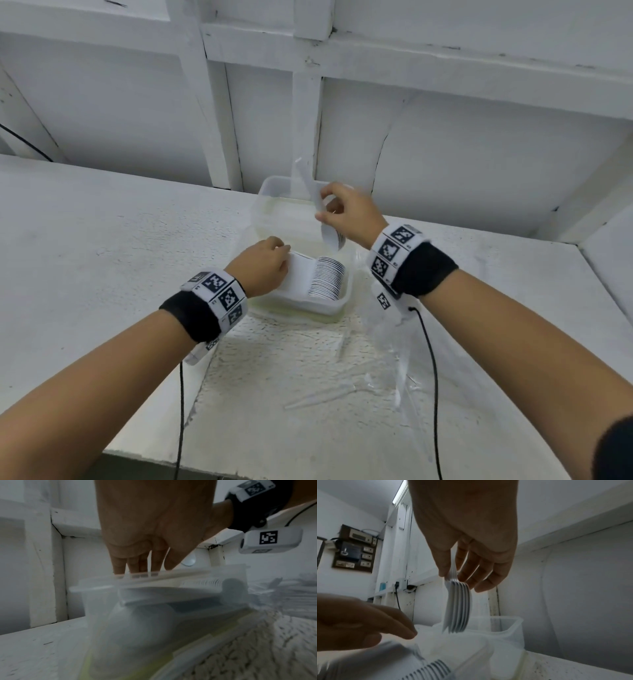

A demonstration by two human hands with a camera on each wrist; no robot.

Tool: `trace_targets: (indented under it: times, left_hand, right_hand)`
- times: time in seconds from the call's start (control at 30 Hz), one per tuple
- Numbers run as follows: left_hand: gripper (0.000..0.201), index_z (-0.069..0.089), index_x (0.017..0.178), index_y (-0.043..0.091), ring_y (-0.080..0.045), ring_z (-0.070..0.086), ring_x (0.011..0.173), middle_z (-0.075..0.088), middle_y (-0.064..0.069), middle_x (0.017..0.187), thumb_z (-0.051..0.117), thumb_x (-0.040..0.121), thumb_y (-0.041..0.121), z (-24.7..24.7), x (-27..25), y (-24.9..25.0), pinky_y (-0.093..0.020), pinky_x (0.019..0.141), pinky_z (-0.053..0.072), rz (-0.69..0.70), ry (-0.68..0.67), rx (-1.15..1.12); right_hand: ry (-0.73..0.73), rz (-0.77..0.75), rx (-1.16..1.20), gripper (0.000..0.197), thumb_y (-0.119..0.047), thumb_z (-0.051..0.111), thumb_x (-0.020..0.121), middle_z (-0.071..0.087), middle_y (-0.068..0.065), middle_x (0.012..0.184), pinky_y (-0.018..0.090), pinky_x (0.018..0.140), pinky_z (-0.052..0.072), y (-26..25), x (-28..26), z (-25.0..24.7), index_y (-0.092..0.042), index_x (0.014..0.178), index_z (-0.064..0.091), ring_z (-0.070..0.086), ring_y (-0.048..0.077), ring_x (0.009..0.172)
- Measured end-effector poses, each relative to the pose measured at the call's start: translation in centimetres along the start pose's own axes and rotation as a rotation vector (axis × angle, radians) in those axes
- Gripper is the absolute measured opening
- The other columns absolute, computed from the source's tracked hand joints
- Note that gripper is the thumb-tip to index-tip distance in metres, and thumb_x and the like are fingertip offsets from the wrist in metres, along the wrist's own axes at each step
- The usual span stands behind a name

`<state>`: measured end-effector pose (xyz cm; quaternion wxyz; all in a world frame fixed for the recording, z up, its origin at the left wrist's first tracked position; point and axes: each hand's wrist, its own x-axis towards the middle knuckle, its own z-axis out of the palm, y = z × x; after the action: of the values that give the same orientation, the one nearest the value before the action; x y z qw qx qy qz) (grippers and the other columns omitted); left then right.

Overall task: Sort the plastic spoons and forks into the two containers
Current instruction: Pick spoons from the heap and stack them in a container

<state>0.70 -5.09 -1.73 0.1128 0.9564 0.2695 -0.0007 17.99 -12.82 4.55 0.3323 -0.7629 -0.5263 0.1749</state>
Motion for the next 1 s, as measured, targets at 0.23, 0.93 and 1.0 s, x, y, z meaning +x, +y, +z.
trace_targets:
  times: [0.23,0.93,1.0]
  left_hand:
    - [0.033,0.057,0.115,0.0,-0.034,0.05,0.103,0.052,-0.018,0.117,0.036,0.097,0.018,0.5,0.1,0.0,-0.04,0.086,0.043,0.011,0.016,0.086]
    - [0.04,0.048,0.134,0.005,-0.032,0.049,0.119,0.05,-0.019,0.131,0.04,0.096,0.011,-1.9,-2.5,-4.6,-0.038,0.097,0.038,-0.459,0.197,-0.266]
    - [0.038,0.052,0.132,0.005,-0.03,0.051,0.118,0.056,-0.016,0.128,0.041,0.097,0.013,-1.7,-2.6,-4.6,-0.034,0.094,0.039,-0.454,0.157,-0.282]
  right_hand:
    - [-0.185,-0.061,-0.447,0.025,-0.033,0.058,0.09,0.066,-0.004,0.103,0.028,0.073,0.044,0.1,0.7,2.6,-0.028,0.114,0.057,0.059,0.017,0.096]
    - [-0.296,-0.035,-0.582,0.03,-0.022,0.042,0.097,0.064,0.004,0.114,0.031,0.081,0.045,1.1,-0.1,5.9,-0.014,0.112,0.067,0.058,0.026,0.104]
    - [-0.3,-0.033,-0.52,0.03,-0.017,0.043,0.094,0.067,0.006,0.11,0.034,0.086,0.049,1.3,-0.1,5.9,-0.009,0.106,0.069,0.06,0.027,0.101]
